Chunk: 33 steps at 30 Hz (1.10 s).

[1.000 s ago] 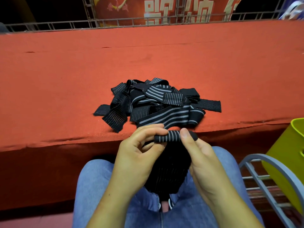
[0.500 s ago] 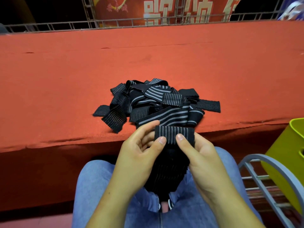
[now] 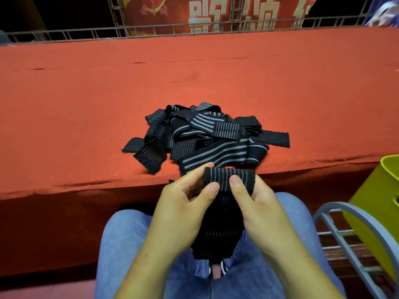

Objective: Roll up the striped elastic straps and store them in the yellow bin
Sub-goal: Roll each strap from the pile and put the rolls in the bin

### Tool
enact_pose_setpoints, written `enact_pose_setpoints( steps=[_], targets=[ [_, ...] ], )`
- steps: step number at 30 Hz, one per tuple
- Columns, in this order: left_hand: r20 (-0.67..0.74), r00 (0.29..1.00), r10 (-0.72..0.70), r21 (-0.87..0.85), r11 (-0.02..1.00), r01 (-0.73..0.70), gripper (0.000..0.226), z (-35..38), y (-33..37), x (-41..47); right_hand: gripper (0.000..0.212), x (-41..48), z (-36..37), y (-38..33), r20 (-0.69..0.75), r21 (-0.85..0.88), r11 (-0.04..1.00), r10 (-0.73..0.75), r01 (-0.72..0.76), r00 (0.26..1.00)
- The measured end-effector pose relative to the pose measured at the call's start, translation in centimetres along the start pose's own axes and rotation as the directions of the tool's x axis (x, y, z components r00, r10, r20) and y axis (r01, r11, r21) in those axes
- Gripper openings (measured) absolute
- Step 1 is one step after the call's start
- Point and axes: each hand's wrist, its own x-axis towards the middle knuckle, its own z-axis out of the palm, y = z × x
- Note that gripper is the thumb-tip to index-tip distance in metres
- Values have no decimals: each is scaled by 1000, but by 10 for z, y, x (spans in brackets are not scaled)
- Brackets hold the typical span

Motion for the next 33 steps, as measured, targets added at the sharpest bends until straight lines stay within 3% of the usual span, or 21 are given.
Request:
enact_pose_setpoints(
  steps=[7,15,22,27,33],
  targets=[
    [-32,999,27,9,1000,-27,36,-1,0,0,27,-2,2,-3,-25,72,996,54,-52,998],
    [-109,986,123,31,992,-120,36,-3,1,0,57,-6,2,-9,70,149,969,187,-196,980],
    [-96,990,107,28,994,-105,41,-3,-2,-2,73,-4,1,-9,71,187,967,160,-171,985],
    [-63,996,55,-46,997,-58,50,0,-1,-3,41,-4,-1,-9,31,243,960,137,-140,990],
    [41,999,34,11,999,-34,57,1,4,-7,36,-5,-2,-10,4,262,959,116,-113,993]
  ],
)
